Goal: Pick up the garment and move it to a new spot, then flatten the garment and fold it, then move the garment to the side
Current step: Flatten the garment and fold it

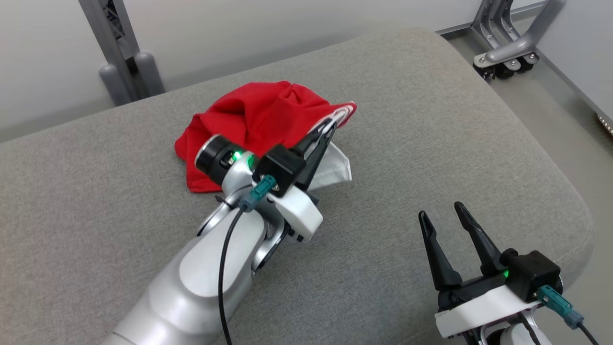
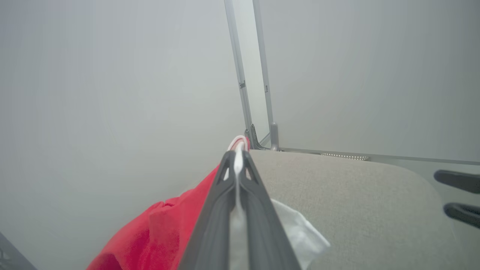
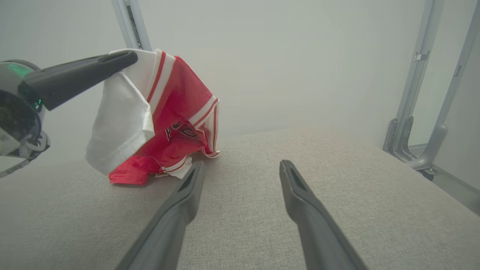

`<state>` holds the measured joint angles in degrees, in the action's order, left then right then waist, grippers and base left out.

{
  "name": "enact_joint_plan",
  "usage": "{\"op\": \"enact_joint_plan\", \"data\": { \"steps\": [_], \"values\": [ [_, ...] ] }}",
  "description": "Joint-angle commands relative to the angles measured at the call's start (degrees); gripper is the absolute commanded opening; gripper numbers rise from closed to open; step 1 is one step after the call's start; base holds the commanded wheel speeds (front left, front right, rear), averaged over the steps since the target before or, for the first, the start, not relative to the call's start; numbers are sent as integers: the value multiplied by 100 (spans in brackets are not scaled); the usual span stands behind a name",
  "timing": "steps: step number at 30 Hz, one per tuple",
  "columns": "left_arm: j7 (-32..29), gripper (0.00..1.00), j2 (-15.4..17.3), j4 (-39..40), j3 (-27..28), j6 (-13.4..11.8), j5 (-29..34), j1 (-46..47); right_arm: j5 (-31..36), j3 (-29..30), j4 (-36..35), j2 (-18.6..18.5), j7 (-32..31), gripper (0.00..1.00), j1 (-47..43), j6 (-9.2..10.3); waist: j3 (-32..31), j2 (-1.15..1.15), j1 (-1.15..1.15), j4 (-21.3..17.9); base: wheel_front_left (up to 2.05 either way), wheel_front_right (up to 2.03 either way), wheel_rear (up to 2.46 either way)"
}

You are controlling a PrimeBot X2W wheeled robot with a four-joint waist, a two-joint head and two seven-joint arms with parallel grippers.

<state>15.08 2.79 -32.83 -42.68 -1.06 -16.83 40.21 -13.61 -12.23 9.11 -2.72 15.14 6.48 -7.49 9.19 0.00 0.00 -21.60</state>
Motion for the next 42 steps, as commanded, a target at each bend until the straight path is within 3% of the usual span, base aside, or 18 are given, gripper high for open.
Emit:
{"op": "enact_joint_plan", "data": {
  "steps": [1, 6, 15, 19, 23, 33, 42],
  "values": [
    [12, 0, 20, 38, 37, 36, -63, 193, 17, -8, 30, -33, 1, 100, -66, -1, -178, 0, 0, -121, 0, 0, 0],
    [12, 0, 15, 250, 69, 45, -665, 823, 50, -81, 127, -33, 1, 100, -201, -1, -456, 0, 0, -274, 0, 0, 0],
    [12, 0, 19, 99, -286, -169, -1229, 2391, -12, -239, 157, -31, 1, 100, -301, -1, -696, 0, 0, -528, 0, 0, 0],
    [11, 0, 23, 86, -344, -384, -1581, 3042, -39, -295, 172, -32, 1, 100, -333, -1, -746, 0, 0, -599, 0, 0, 0],
    [8, 0, 30, -344, -309, -562, -1487, 3378, -86, -321, 128, -32, 1, 100, -298, -1, -734, 0, 0, -613, 0, 0, 0],
    [12, 0, 357, -1555, 417, -361, -1920, 2058, -13, -173, 131, -30, 1, 100, -503, -1, -736, 0, 0, -155, 0, 0, 0],
    [12, 0, 1112, -1147, 1574, -622, -1841, 476, 54, -147, 111, -32, 1, 100, -505, -1, -748, 0, 0, 177, 0, 0, 0]
  ]
}}
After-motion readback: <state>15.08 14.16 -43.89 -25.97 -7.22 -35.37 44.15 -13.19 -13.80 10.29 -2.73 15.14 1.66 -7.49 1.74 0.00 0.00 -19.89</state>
